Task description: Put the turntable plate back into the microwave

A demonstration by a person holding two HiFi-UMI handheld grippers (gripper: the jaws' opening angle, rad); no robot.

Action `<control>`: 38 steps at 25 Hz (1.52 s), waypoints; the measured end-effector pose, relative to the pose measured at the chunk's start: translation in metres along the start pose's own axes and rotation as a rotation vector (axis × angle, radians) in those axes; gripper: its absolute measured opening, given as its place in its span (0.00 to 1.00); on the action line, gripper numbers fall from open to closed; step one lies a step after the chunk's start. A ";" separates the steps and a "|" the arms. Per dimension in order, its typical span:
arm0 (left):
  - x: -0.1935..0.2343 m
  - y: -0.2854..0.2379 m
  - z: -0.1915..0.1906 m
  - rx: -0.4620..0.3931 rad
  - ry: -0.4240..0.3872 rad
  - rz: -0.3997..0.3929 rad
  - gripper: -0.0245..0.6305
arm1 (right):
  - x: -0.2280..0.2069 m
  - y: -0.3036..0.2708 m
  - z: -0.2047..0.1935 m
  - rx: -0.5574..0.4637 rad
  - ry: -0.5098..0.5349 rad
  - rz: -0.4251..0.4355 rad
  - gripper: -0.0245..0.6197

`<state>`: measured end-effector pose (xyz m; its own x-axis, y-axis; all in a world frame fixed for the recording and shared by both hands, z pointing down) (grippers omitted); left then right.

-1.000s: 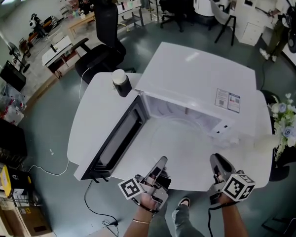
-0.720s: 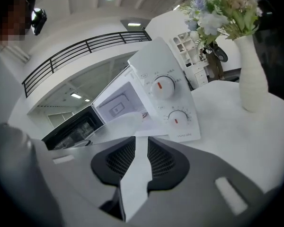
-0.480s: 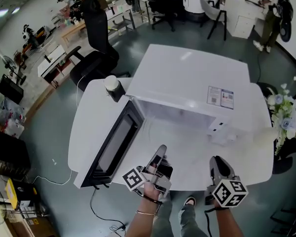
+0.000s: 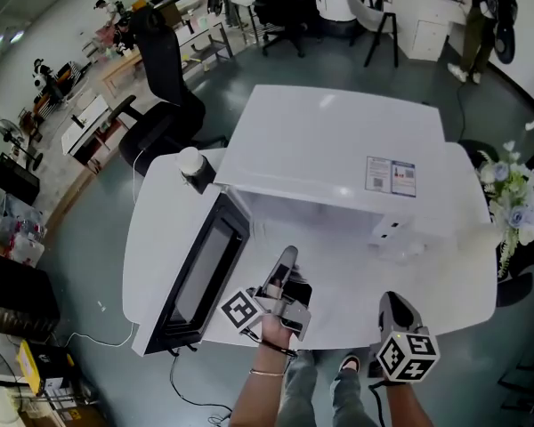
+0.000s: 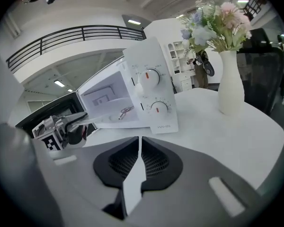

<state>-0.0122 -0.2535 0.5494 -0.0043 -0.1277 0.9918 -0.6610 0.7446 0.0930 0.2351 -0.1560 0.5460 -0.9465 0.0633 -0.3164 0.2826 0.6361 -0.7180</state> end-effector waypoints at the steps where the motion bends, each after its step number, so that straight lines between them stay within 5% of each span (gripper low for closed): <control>1: 0.000 -0.003 0.002 -0.002 -0.002 0.001 0.09 | 0.000 0.000 -0.001 -0.002 0.001 -0.005 0.08; 38: 0.041 -0.097 0.048 -0.058 0.063 0.102 0.09 | -0.015 -0.010 -0.023 0.058 -0.052 -0.014 0.05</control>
<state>0.0159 -0.3621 0.5773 -0.0205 -0.0095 0.9997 -0.6150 0.7885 -0.0051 0.2429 -0.1459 0.5720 -0.9416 0.0136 -0.3365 0.2790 0.5911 -0.7568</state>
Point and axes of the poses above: the fingertips, and each gripper's own axes: y backward along the fingers, x to its left, z out of its top, the point moved 4 cm from there along y, backward along the fingers, and after that the axes turned 15 degrees about x, right-handed, at the moved point
